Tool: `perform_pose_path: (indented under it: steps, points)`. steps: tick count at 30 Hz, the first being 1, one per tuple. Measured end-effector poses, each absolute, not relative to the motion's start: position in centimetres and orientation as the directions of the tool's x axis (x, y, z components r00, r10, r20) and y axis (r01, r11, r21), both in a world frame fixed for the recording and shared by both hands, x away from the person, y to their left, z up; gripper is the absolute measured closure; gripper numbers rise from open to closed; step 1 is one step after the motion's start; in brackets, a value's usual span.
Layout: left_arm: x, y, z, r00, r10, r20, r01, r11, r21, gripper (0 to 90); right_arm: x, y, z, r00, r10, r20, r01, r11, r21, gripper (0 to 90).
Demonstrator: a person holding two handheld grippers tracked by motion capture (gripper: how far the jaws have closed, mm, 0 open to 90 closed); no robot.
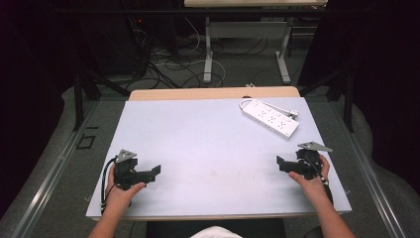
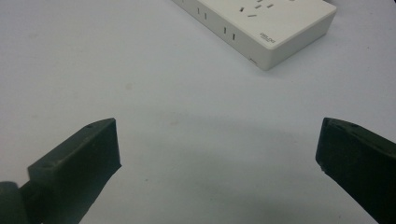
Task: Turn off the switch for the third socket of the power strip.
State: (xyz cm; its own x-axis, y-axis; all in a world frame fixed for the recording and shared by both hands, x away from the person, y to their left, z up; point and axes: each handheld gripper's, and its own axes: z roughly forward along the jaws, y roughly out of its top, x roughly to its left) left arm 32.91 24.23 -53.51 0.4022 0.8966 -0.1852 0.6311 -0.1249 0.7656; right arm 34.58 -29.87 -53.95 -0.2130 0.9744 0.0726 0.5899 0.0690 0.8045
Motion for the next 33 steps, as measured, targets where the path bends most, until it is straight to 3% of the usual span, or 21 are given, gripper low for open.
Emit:
perform_pose_path:
  steps: [20,33]
  points:
    - [32.3,23.5,-53.1,0.418,0.891,-0.176,0.629,-0.144,0.764,0.3,34.3,-29.1,-53.8,-0.241,0.970,0.039,0.587,0.114,0.802,2.3]
    - [32.1,23.4,-53.2,0.376,0.913,-0.157,0.620,-0.122,0.775,0.3,34.4,-28.3,-52.2,-0.253,0.967,0.010,0.611,0.151,0.777,5.1]
